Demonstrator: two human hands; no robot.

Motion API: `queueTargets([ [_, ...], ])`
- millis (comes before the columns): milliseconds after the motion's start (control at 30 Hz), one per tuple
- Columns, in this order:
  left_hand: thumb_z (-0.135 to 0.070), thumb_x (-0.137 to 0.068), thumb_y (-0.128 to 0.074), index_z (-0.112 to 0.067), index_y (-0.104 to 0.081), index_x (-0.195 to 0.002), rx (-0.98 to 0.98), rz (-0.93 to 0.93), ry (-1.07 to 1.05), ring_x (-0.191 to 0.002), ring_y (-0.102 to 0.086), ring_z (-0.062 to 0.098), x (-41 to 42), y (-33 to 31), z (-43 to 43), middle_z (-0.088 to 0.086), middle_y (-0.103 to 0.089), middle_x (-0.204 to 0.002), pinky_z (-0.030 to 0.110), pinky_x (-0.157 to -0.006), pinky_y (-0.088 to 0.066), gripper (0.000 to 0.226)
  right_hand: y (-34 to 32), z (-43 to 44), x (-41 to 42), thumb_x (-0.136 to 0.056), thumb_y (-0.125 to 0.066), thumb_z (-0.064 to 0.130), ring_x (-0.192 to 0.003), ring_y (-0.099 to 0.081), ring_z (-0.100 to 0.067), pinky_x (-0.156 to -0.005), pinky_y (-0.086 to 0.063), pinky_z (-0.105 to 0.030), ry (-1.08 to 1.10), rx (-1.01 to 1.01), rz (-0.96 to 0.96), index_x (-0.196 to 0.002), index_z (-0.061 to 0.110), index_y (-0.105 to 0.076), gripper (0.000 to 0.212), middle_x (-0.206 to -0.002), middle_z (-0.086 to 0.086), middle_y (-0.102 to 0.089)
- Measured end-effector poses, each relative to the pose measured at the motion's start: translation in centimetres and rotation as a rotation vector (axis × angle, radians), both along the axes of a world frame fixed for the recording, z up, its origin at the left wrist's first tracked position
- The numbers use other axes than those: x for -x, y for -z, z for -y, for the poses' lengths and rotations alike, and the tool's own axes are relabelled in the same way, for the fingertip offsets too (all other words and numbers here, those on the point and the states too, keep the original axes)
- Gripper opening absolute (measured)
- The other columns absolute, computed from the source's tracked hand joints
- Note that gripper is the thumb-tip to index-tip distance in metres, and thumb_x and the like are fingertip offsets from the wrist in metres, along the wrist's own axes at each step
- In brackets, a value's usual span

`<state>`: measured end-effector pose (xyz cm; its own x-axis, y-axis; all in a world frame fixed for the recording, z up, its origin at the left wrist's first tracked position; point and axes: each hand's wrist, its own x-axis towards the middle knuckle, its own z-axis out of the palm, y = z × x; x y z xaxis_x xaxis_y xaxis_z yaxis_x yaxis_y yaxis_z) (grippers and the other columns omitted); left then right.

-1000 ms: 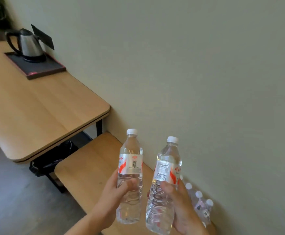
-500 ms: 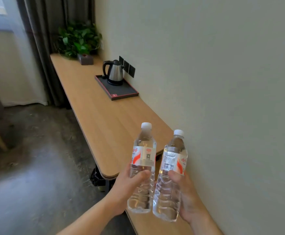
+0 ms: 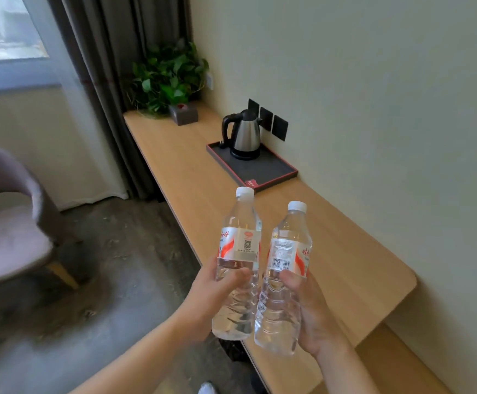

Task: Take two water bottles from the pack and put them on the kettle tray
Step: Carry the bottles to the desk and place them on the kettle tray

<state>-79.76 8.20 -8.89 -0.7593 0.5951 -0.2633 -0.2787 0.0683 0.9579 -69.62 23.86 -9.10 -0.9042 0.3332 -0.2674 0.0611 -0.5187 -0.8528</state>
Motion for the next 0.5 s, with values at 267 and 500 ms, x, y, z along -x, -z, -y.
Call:
queueTargets([
  [267, -0.053, -0.059, -0.073, -0.040, -0.063, -0.111, 0.033, -0.015, 0.016, -0.079, -0.076, 0.001, 15.5, -2.0, 1.7, -0.018, -0.079, -0.098, 0.024, -0.062, -0.055, 0.054, -1.2, 1.6, 16.1, -0.086, -0.072, 0.024, -0.118, -0.062, -0.055, -0.098, -0.048, -0.071, -0.036, -0.025, -0.058, -0.141, 0.008, -0.057, 0.059, -0.133, -0.032, -0.063],
  [500, -0.051, -0.056, -0.076, -0.032, -0.064, -0.115, 0.024, 0.016, 0.145, -0.085, -0.076, 0.010, 28.7, -0.8, 2.5, -0.007, -0.080, -0.103, 0.026, -0.069, -0.056, 0.063, -0.7, 3.7, 27.4, -0.084, -0.075, 0.024, -0.112, -0.067, -0.052, -0.092, -0.055, -0.064, 0.104, -0.106, 0.031, -0.134, 0.014, -0.063, 0.052, -0.127, -0.028, -0.069],
])
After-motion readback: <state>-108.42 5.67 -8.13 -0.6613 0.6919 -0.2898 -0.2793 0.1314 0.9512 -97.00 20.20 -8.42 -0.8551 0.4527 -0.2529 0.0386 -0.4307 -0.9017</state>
